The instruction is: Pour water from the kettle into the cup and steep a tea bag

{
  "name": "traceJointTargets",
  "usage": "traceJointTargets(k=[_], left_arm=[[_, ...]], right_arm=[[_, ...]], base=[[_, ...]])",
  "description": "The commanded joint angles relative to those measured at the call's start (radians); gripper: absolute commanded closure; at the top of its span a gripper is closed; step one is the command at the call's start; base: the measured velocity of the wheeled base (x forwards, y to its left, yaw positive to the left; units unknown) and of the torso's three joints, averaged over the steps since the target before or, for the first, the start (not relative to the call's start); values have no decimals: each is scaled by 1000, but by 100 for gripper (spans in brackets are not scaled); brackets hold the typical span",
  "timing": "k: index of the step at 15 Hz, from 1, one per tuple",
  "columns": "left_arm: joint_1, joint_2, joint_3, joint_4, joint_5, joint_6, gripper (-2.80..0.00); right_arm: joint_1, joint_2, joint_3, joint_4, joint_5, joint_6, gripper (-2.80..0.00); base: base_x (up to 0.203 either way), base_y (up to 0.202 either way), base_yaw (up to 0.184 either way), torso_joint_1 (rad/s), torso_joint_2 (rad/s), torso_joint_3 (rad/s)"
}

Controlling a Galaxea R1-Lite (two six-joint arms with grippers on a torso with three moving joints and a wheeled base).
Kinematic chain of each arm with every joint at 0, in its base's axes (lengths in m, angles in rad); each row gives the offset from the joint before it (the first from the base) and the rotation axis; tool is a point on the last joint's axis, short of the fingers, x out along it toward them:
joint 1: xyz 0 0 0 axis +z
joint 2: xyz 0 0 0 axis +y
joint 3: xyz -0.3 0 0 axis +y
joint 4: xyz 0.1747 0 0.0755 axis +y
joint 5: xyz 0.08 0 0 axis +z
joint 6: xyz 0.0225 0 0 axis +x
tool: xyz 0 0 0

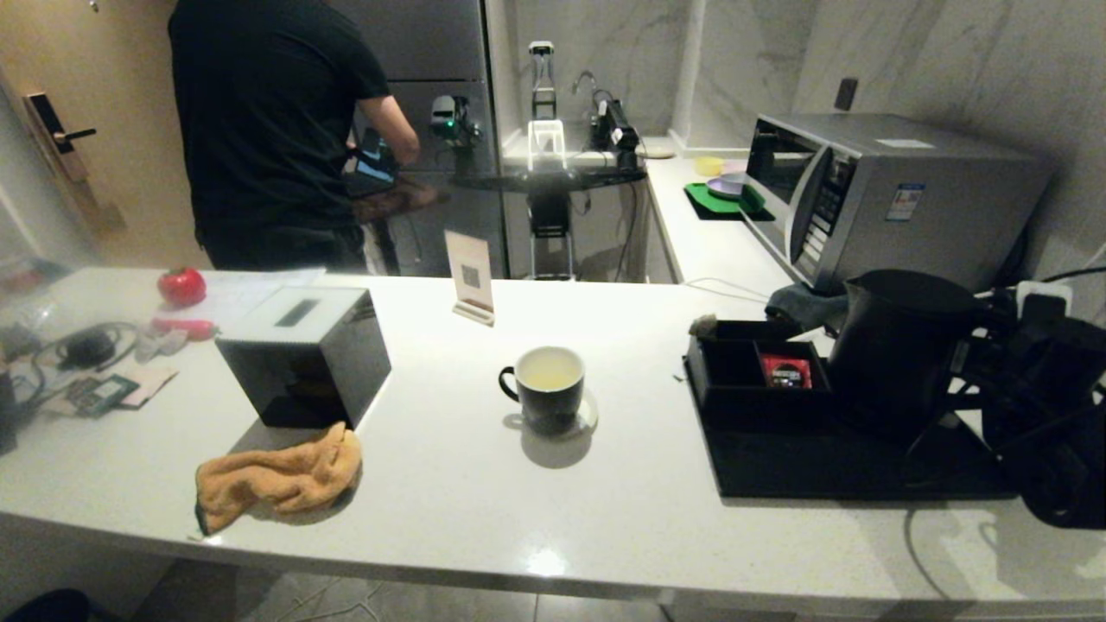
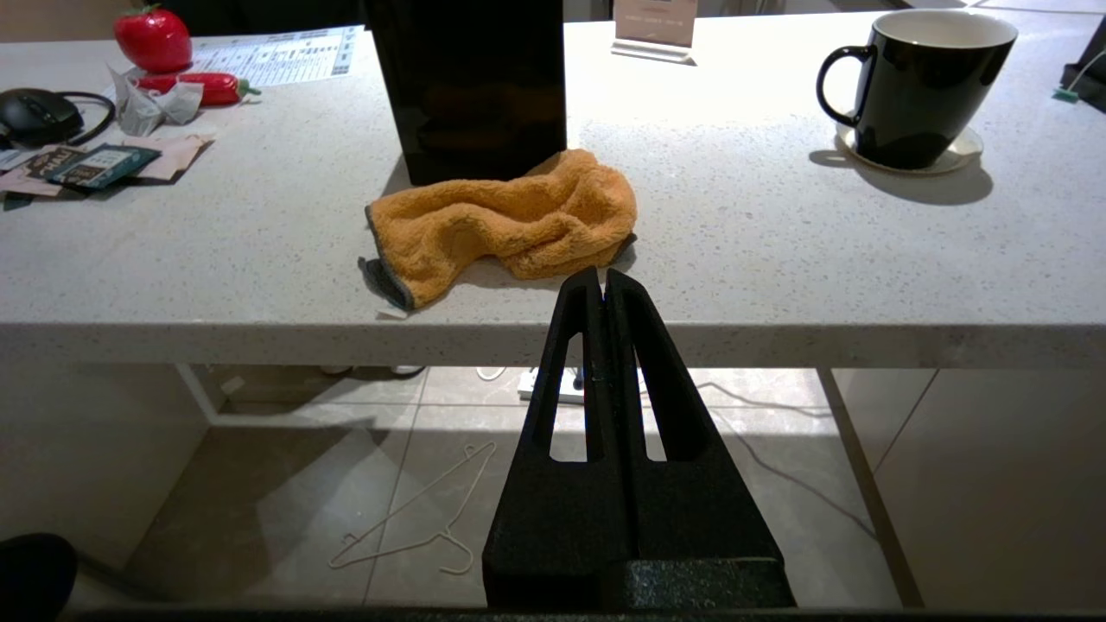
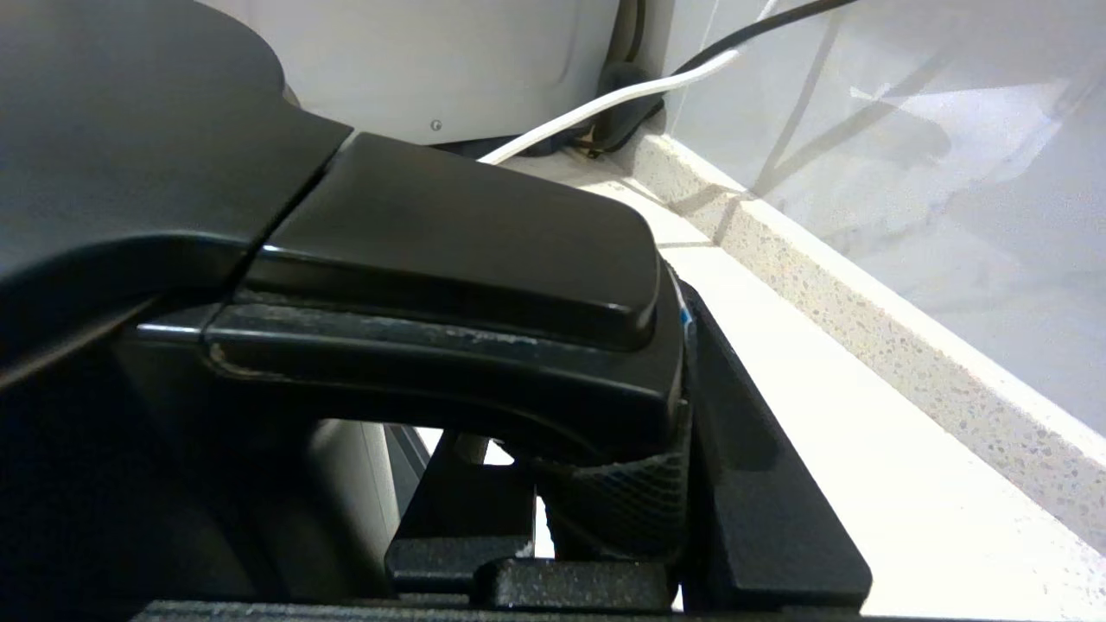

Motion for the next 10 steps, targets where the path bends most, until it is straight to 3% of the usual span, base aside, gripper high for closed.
traceJointTargets(k=[1, 10], left_arm=[[0, 0, 0, -1, 0, 0, 0], [0, 0, 0, 1, 0, 0, 0]], right_arm=[[0, 10, 10, -19, -3, -2, 0], [0, 7, 16, -24, -3, -6, 0]], base=[[0, 0, 0, 0, 0, 0], [0, 0, 0, 0, 0, 0]])
